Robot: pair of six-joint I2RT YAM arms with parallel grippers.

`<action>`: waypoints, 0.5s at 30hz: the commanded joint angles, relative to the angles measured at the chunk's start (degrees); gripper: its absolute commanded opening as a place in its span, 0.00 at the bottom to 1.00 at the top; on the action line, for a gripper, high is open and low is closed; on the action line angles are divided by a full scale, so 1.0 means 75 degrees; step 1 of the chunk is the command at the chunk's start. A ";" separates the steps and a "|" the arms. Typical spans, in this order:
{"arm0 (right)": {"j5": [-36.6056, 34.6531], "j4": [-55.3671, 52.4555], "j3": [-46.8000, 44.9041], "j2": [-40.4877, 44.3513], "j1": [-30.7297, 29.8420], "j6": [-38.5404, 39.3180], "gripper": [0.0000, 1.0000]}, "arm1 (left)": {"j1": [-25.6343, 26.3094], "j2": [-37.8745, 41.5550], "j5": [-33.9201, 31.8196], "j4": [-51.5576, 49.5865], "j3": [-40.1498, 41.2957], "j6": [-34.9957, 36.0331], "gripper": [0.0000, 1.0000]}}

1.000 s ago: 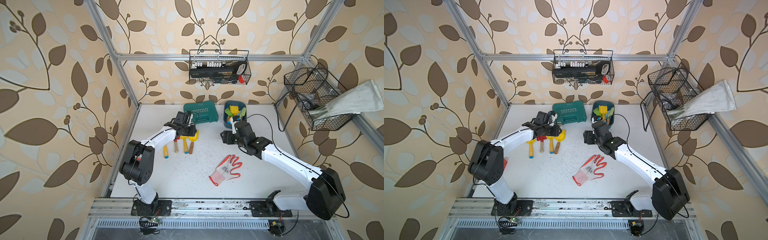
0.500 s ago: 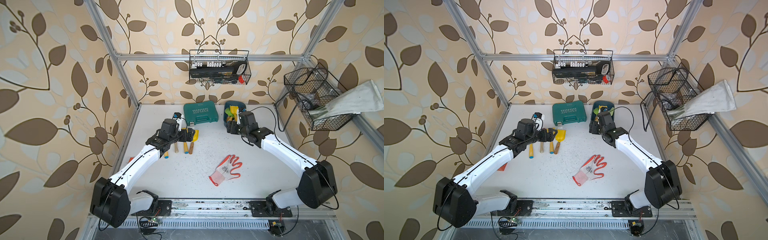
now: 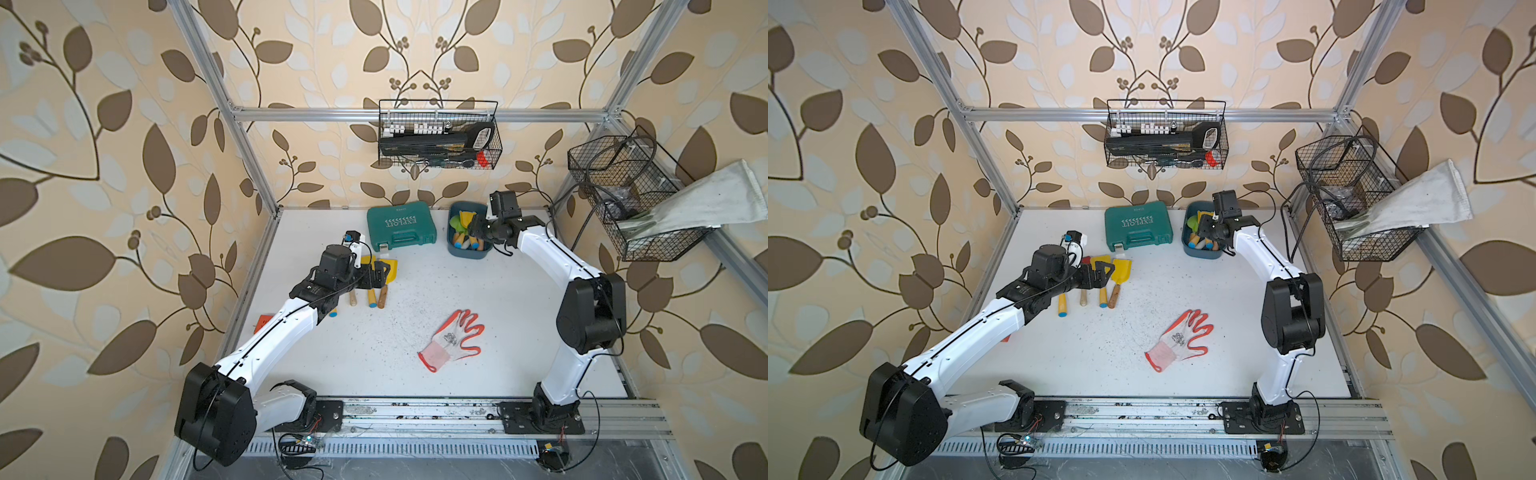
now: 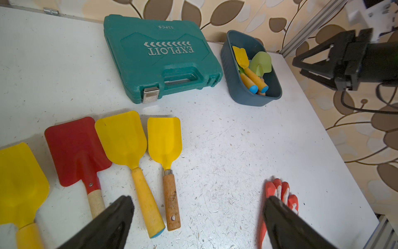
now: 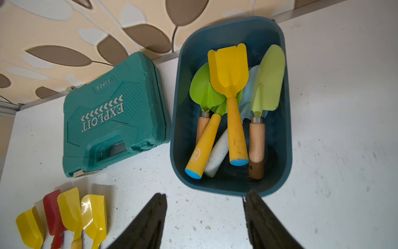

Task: Take the shovel out of the storage box
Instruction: Place the shovel at the center of the board, then pick up the shovel from the storage box.

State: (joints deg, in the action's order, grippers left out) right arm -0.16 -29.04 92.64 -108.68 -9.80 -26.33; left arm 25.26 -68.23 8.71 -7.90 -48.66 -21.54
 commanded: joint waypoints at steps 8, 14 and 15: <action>-0.0314 -0.1623 0.2377 -0.2086 0.0033 0.0471 0.52 | 0.0076 0.0289 0.0847 0.0696 0.0118 -0.0009 0.99; -0.0782 -0.1820 0.2886 -0.2607 0.0071 0.0802 0.52 | 0.0076 0.0565 0.1398 0.1531 0.0520 0.0147 0.99; -0.0810 -0.1864 0.2969 -0.2677 0.0081 0.0834 0.52 | 0.0076 0.0555 0.1428 0.1544 0.0503 0.0153 0.99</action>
State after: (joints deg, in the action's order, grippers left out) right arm -3.46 -40.38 112.42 -127.00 -9.54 -21.96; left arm 25.26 -65.76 16.45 -1.37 -45.15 -21.37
